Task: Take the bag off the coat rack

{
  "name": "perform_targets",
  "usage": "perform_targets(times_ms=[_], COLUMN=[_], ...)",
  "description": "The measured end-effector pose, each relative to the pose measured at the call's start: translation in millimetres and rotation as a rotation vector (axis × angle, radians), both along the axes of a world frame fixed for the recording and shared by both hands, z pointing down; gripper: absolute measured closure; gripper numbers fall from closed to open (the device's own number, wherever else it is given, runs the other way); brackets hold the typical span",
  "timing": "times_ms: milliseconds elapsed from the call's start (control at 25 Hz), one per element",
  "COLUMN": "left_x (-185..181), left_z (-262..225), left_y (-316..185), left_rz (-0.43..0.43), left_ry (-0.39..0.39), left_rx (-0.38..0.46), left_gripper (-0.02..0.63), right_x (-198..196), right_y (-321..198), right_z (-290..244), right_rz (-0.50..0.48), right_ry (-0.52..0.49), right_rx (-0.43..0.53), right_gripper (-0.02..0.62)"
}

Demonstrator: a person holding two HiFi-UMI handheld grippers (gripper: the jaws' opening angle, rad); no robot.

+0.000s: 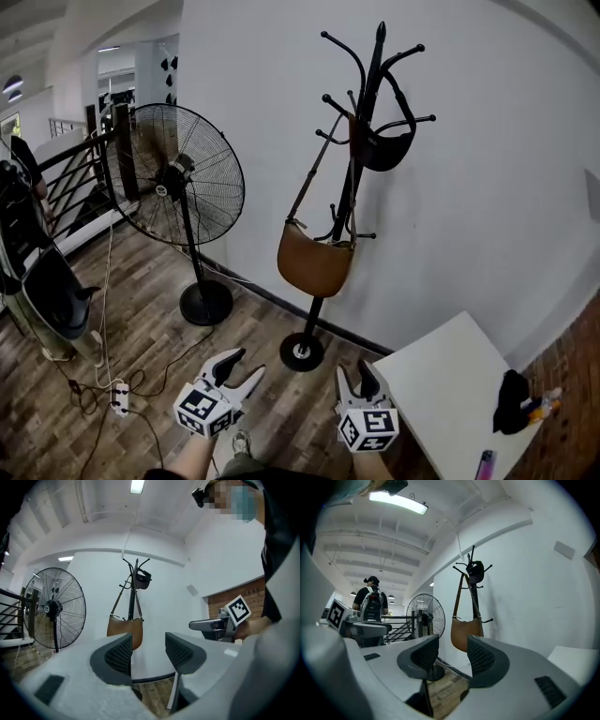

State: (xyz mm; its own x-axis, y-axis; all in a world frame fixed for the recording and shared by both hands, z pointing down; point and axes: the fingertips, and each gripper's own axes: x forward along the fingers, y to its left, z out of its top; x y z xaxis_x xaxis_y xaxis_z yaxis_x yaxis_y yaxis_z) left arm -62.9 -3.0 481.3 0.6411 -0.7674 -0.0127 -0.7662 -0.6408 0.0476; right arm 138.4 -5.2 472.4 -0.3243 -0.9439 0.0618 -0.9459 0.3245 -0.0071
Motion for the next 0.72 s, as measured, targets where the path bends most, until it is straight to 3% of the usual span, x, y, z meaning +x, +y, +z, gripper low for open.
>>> perform_targets(times_ms=[720], left_x=[-54], left_z=[-11], left_y=[-163], left_rz=[0.128], left_ry=[-0.036], left_rx=[0.0], left_gripper=[0.391], right_x=[-51], right_y=[-137], right_z=[-15], right_rz=[0.175], right_ry=[-0.025], right_rx=[0.021], right_gripper=[0.423])
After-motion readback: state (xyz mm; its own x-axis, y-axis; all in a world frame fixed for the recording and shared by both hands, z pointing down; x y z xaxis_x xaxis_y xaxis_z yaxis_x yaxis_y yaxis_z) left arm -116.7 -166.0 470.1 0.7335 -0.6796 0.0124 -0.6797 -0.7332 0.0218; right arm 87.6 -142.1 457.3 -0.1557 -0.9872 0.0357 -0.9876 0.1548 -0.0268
